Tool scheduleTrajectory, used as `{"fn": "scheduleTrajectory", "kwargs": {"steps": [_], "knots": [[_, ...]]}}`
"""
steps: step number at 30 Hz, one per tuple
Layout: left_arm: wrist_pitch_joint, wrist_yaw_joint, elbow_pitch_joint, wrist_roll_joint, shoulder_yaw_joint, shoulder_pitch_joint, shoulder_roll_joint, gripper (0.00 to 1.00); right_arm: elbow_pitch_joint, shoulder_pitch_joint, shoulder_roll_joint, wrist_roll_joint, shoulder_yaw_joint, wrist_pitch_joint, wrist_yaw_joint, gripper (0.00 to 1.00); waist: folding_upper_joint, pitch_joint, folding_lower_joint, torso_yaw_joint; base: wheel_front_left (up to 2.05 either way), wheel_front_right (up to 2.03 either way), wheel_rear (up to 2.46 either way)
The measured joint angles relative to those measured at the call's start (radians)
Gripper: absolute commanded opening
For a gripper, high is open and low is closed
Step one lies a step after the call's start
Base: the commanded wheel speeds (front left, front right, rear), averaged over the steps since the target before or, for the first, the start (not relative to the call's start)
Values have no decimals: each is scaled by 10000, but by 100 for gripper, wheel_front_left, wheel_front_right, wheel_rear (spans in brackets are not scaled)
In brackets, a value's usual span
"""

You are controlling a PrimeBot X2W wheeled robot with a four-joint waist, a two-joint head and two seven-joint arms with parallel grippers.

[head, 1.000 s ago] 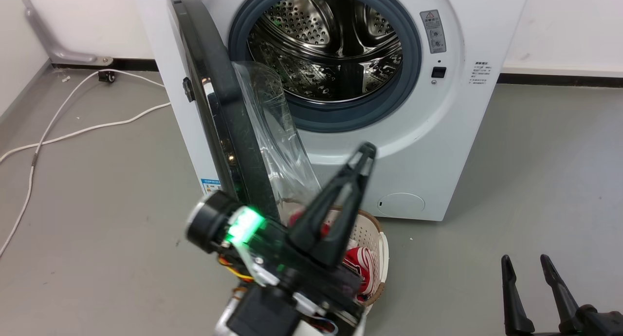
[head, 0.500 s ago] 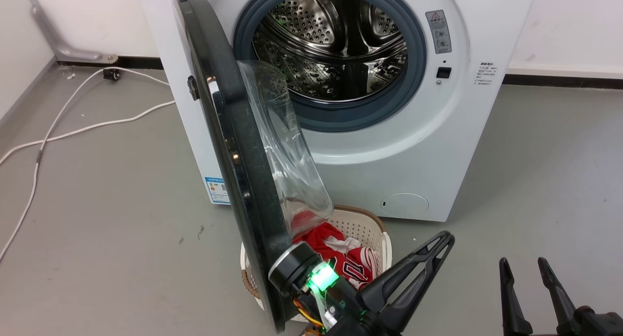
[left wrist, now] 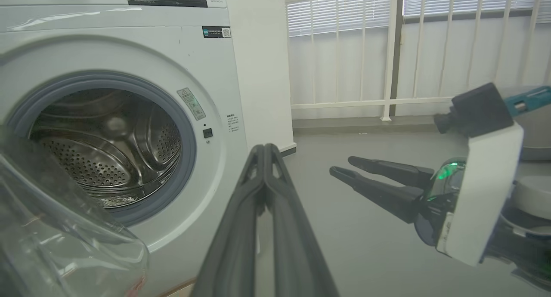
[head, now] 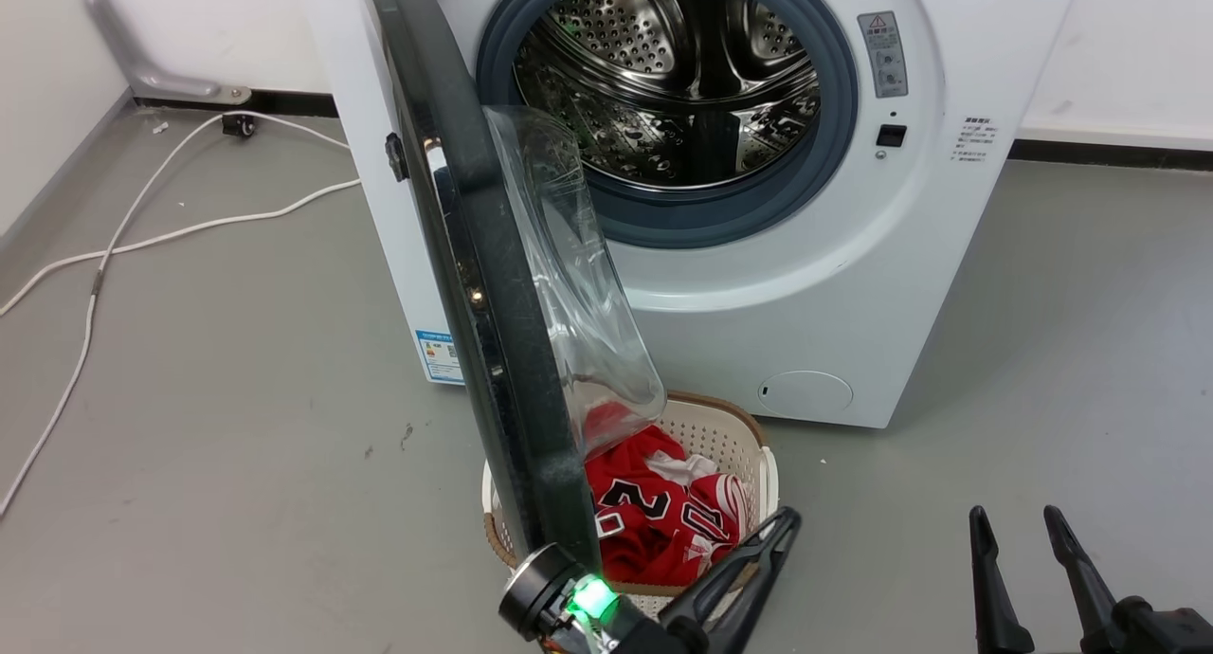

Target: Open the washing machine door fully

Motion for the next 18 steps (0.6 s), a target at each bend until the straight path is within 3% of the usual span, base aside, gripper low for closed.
{"fn": "scheduleTrajectory", "kwargs": {"steps": [18], "knots": [[0,263,1321,-339,1685,400,77,0,190,-154,0,-2,98,0,0,100,0,114,0,151,0,0,0]]}}
